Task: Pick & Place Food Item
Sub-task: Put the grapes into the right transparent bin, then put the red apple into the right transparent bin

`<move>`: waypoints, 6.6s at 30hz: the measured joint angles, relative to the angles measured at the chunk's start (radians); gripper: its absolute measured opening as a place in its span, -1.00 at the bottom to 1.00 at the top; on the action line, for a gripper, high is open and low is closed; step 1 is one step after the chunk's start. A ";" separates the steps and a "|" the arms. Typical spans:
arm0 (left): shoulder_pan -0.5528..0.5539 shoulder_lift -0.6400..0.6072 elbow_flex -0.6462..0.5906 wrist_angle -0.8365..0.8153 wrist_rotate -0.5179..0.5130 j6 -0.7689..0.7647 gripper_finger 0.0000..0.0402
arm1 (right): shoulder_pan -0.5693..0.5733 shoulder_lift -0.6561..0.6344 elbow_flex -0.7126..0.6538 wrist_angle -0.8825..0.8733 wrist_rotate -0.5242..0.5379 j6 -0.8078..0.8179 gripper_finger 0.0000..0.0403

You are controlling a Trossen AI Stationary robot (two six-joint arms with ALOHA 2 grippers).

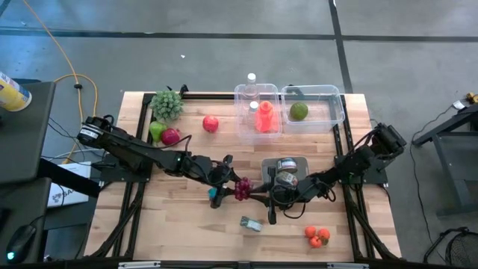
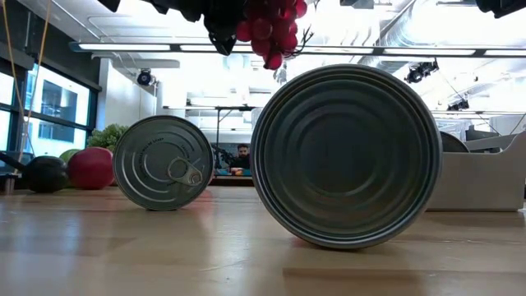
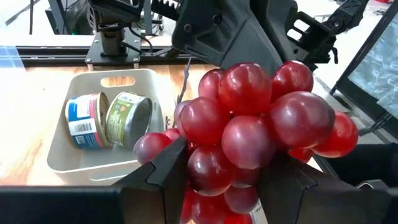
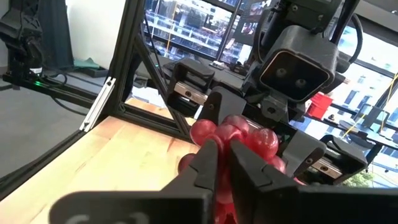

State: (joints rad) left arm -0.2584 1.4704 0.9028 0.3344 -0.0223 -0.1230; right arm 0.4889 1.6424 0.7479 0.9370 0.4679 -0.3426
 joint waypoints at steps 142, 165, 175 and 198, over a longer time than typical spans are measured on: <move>0.054 -0.003 0.002 -0.036 0.475 -0.140 0.47 | -0.676 -0.870 -0.343 -0.483 0.224 0.396 0.35; 0.095 -0.054 0.002 -0.130 0.536 -0.112 0.47 | -0.327 -0.824 -0.343 -0.458 -0.666 0.432 0.25; 0.126 -0.229 0.001 -0.555 -0.072 -0.007 0.47 | -0.013 -0.566 -0.343 -0.254 -0.408 0.334 0.25; 0.755 -0.224 -0.107 -0.625 0.006 -0.485 0.47 | 0.042 -0.400 -0.343 -0.135 -0.339 0.391 0.25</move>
State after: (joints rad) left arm 0.4961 1.2467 0.7954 -0.2905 -0.0168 -0.6076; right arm 0.5312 1.2427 0.4049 0.8017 0.1289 0.0483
